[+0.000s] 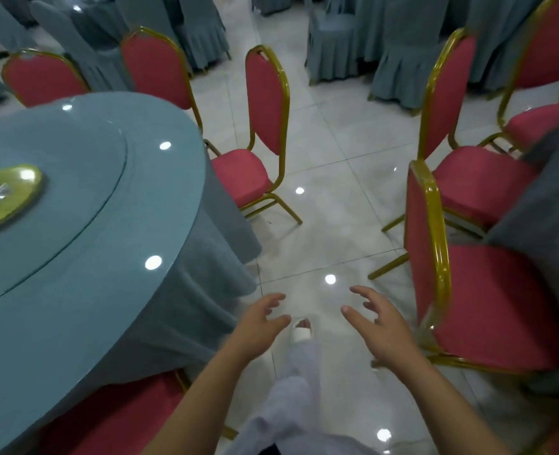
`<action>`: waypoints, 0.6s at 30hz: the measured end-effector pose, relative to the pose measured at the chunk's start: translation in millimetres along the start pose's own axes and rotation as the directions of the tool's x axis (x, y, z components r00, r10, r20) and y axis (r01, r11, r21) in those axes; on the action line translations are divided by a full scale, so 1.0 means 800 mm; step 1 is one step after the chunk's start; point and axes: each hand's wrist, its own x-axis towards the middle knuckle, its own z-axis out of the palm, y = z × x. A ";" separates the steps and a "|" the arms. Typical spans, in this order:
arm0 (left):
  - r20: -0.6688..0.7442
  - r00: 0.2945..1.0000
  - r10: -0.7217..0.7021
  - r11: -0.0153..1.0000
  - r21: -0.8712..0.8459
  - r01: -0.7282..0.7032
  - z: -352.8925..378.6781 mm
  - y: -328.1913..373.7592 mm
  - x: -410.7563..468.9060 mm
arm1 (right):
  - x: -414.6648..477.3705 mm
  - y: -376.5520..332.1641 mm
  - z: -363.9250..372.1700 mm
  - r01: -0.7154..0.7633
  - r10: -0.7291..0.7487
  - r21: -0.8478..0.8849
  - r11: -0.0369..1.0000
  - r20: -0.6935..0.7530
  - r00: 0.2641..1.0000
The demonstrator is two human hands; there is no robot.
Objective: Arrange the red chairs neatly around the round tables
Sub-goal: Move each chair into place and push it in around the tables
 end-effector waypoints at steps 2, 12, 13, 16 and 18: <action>0.008 1.000 -0.013 0.999 -0.030 0.013 -0.006 0.019 0.060 | 0.048 -0.010 -0.011 0.002 -0.002 -0.010 1.000 -0.018 1.000; 0.071 0.997 0.040 0.982 -0.188 -0.026 -0.131 0.165 0.356 | 0.291 -0.157 -0.060 -0.037 0.033 -0.026 0.999 -0.122 0.992; 0.063 0.997 0.034 0.979 -0.201 -0.021 -0.140 0.178 0.383 | 0.313 -0.167 -0.063 -0.030 0.029 -0.008 1.000 -0.135 0.990; 0.026 0.999 0.038 0.974 -0.225 -0.032 -0.160 0.211 0.445 | 0.365 -0.183 -0.075 -0.053 0.061 0.064 0.997 -0.140 0.988; 0.027 0.997 0.068 0.968 -0.242 -0.060 -0.174 0.233 0.487 | 0.409 -0.190 -0.087 -0.063 0.079 0.111 0.992 -0.146 0.986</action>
